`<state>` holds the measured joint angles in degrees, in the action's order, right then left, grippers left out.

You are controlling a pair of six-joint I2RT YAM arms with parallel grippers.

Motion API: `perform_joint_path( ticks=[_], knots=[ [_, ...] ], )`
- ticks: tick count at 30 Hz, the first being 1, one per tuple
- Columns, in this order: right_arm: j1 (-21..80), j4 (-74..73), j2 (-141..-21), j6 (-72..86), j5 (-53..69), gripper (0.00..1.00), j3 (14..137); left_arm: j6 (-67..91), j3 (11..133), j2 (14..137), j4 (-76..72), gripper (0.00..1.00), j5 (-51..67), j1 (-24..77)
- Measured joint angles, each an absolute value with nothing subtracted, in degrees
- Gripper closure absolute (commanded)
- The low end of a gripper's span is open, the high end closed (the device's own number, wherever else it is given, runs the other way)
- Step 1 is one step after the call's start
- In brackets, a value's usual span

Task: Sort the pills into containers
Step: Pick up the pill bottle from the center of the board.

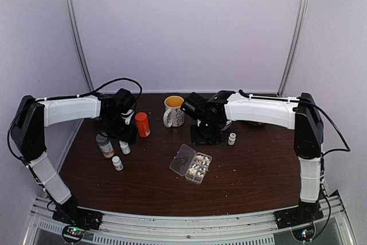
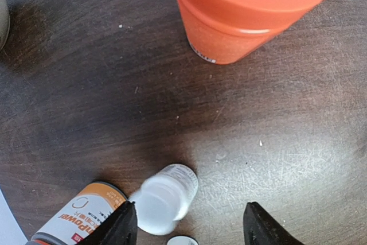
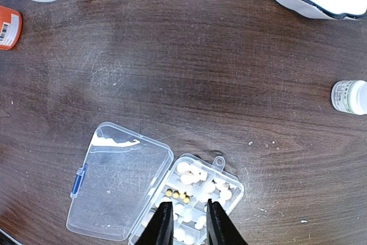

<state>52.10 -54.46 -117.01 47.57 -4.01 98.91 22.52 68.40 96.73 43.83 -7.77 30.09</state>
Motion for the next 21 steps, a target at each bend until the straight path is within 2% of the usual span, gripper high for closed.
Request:
perform_joint_path(
  ticks=[6, 12, 16, 21],
  knots=[
    [52.10, -54.13, -116.88, 46.65, -4.12, 0.79, 98.83, 22.68, 67.96, 96.73, 43.92, 0.34, -7.88, 30.09],
    [52.10, -53.69, -116.66, 46.37, -4.12, 0.79, 98.80, 22.87, 67.83, 96.75, 44.18, 0.40, -8.21, 30.09],
    [52.10, -53.15, -116.01, 46.22, -4.16, 0.79, 98.61, 23.00, 67.31, 96.75, 44.18, 0.47, -8.45, 30.09],
    [52.10, -52.77, -115.24, 46.22, -4.25, 0.79, 98.30, 23.11, 66.63, 97.34, 44.49, 0.61, -8.78, 30.09]
  ],
)
